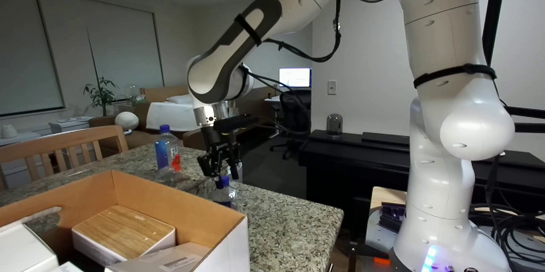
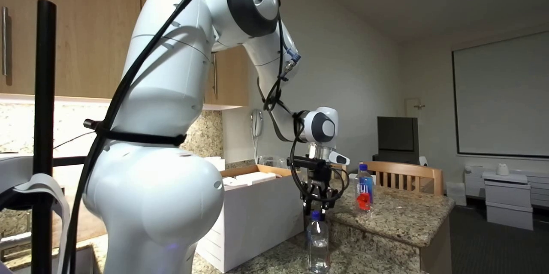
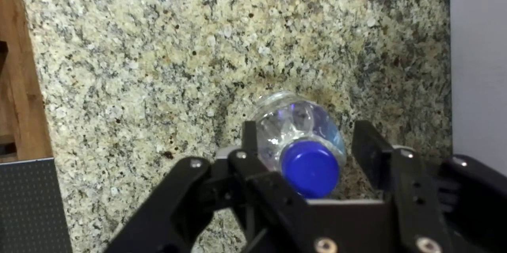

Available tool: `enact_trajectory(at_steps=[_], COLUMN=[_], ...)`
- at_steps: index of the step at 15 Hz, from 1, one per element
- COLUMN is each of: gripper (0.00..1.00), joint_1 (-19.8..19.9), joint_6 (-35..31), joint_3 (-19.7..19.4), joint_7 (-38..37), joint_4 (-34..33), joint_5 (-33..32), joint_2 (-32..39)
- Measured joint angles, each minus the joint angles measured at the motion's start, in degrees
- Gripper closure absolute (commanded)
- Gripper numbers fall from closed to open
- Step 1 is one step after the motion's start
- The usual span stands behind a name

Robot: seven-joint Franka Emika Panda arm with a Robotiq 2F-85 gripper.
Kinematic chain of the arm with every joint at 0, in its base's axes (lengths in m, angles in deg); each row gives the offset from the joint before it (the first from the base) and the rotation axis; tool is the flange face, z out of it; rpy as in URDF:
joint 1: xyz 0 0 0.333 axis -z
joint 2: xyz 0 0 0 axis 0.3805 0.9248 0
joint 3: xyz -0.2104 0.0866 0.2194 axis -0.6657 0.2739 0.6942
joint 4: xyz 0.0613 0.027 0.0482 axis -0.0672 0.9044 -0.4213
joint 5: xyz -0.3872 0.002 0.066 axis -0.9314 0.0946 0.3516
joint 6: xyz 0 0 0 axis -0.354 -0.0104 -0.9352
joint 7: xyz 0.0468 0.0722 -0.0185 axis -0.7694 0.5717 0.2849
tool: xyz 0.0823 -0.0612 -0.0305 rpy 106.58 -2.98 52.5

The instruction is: Put the two bottles in the box

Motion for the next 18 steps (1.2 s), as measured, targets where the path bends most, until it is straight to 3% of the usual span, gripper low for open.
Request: enact_trajectory(at_steps=[1,3,5,6,7,8,13,18], gripper=[0.23,0.25,0.14,0.42,0.53,0.54,0.88,0.85], joint_1=[-0.03,-0.1,-0.11,-0.12,-0.12,-0.12,-0.13,-0.15], joint_6=[-0.49,-1.11,-1.51,-1.67,-1.77,-1.78,-1.95,-2.11], joint_3=[0.01,0.04,0.05,0.07,0.08,0.08,0.11,0.19], joint_7=[-0.14,-0.79,-1.1,-1.14,-1.15,-1.15,-1.15,-1.15], joint_4=[0.02,0.02,0.15,0.28,0.41,0.51,0.57,0.57], joint_5=[-0.03,-0.13,-0.14,-0.14,-0.14,-0.14,-0.42,-0.82], joint_2=[0.0,0.0,0.0,0.0,0.0,0.0,0.0,-0.01])
